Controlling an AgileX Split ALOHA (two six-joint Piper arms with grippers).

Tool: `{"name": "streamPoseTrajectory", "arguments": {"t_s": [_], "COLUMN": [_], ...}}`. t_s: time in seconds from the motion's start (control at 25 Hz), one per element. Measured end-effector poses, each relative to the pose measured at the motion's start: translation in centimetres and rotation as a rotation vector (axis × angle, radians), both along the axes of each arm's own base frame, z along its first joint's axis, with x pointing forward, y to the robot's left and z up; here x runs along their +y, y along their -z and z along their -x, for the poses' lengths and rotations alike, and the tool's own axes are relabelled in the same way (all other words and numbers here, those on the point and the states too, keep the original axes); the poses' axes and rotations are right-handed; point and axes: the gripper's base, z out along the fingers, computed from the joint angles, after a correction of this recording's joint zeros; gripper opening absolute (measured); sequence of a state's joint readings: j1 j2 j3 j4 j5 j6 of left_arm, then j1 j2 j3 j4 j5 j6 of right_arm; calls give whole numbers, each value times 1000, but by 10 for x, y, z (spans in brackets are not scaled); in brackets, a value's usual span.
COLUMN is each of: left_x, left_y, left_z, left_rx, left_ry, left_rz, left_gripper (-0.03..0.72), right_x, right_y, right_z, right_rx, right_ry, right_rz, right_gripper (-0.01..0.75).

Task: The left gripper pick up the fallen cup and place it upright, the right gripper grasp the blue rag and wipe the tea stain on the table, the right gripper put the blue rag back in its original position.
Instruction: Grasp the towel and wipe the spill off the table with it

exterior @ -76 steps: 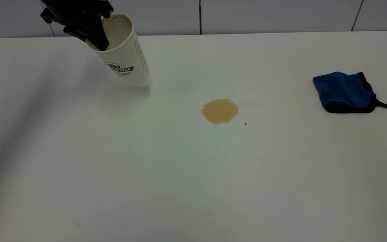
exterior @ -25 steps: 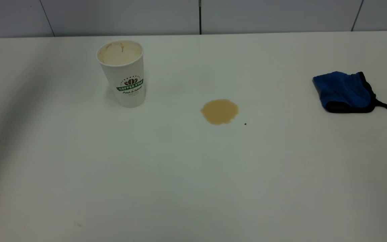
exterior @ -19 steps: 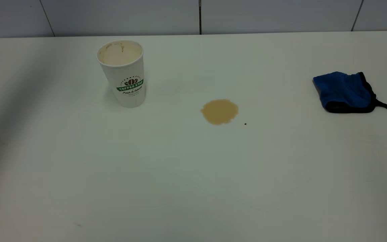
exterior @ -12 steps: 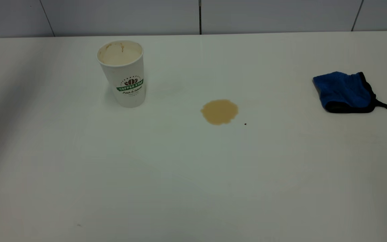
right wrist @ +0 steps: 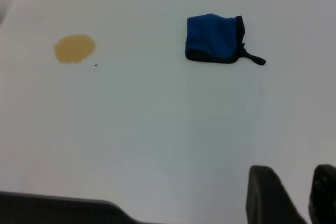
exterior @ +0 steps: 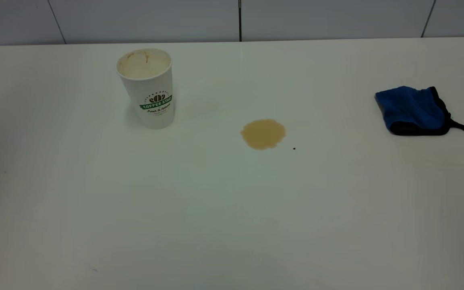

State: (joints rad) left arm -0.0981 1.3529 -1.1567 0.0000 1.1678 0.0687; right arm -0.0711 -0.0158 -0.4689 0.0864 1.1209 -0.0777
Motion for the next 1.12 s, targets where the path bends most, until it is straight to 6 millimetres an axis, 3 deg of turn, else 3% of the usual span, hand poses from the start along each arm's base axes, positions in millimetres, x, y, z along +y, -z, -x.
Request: {"name": "streamPoseTrajectory", "arguments": {"t_s": [0.2, 0.48, 0.64, 0.88, 1.12], "left_x": [8, 18, 22, 25, 24], "left_y": [24, 37, 45, 46, 52], "left_z": [85, 178, 206, 225, 238], "left_rx": [-3, -394, -511, -561, -620], "left_ry": [4, 9, -62, -199, -205], "left_rz": [6, 36, 40, 25, 25], "left_gripper": [564, 564, 564, 564, 564], "right_x": [0, 0, 0, 0, 0], "right_y": [0, 0, 0, 0, 0], "right_z": [0, 0, 0, 0, 0], "right_rx": [0, 0, 0, 0, 0], "right_ry": [0, 0, 0, 0, 0], "right_rz": [0, 0, 0, 0, 0], "right_gripper": [238, 238, 238, 238, 238]}}
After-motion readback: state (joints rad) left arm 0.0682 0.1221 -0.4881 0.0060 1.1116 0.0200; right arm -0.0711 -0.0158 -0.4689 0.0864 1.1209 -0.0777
